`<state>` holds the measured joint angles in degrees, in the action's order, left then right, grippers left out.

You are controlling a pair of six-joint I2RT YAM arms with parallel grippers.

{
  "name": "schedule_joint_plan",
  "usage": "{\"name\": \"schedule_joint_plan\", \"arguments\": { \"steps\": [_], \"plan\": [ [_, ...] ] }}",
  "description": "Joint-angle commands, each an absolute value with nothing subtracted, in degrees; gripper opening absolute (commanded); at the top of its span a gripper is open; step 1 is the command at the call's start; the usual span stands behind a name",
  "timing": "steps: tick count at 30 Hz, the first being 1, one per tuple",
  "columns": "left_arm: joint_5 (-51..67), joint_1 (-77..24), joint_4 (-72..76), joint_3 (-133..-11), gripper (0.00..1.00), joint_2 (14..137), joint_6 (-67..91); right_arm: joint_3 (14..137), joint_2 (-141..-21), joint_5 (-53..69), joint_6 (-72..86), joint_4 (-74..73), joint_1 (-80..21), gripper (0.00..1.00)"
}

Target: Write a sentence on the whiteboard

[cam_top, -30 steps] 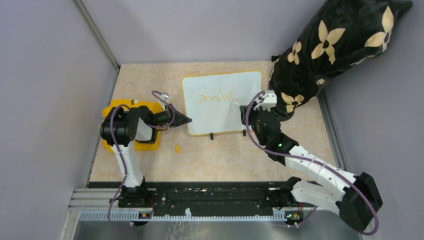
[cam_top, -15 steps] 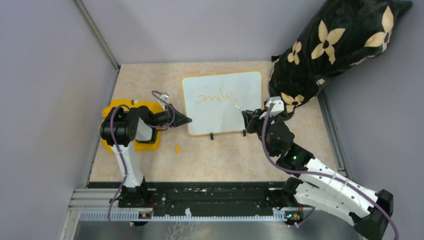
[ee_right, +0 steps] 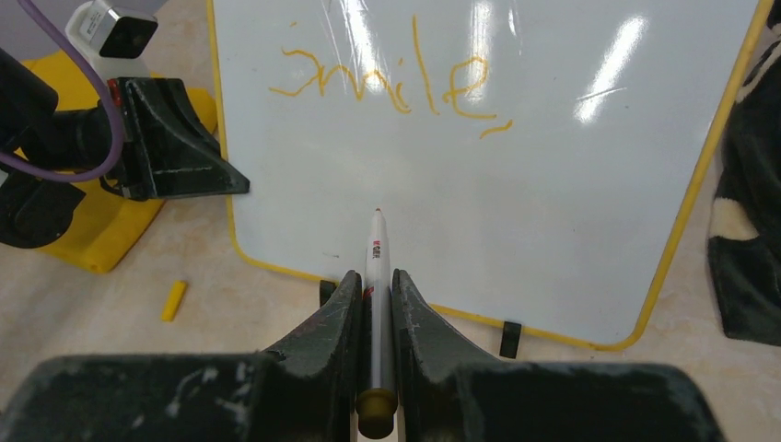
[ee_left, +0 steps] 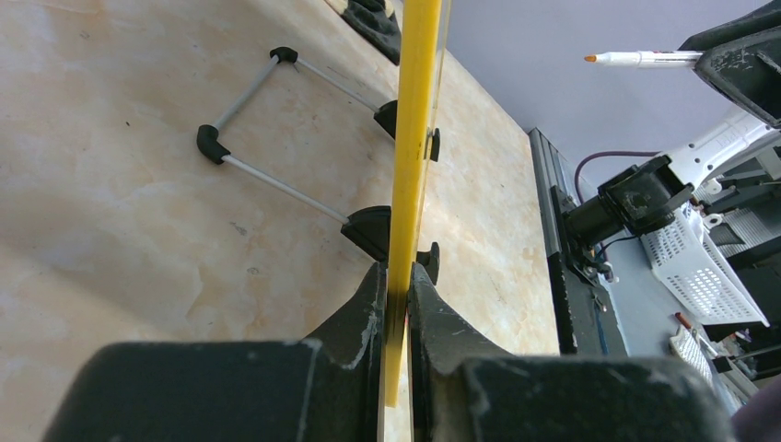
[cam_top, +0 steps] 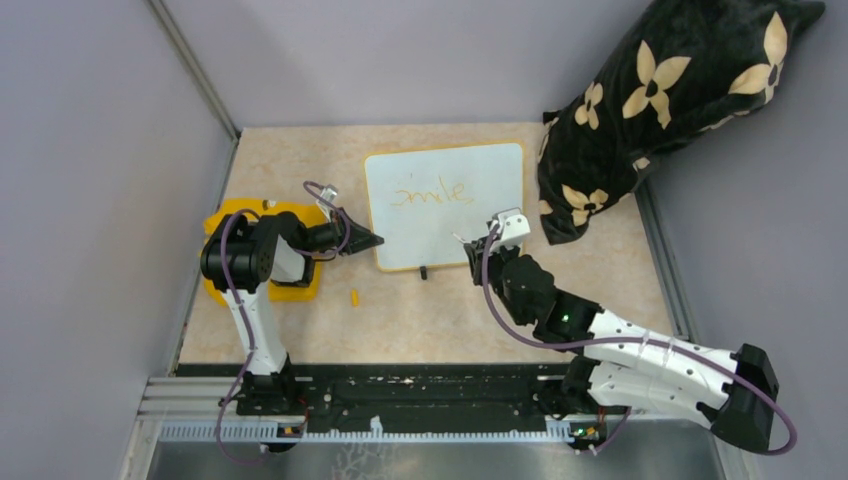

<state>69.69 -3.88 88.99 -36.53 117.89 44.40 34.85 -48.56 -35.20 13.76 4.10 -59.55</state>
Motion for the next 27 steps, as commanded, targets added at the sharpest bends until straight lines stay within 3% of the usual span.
{"name": "schedule_joint_plan", "arguments": {
  "steps": [1, 14, 27],
  "plan": [
    [67.96, -3.96, 100.72, -36.37, 0.0, 119.75, 44.78, 35.53, -48.74, -36.77, 15.73, 6.77, -60.15, 0.0],
    [66.21, -3.96, 101.42, -35.38, 0.0, 119.26, 44.74, 42.26, -55.96, -36.6, 15.29, 6.61, -63.02, 0.0],
    [66.59, -3.96, 100.0, -35.56, 0.0, 118.92, 43.73, 42.99, -67.66, -37.46, 12.8, 17.06, -65.26, 0.0]
  ]
}}
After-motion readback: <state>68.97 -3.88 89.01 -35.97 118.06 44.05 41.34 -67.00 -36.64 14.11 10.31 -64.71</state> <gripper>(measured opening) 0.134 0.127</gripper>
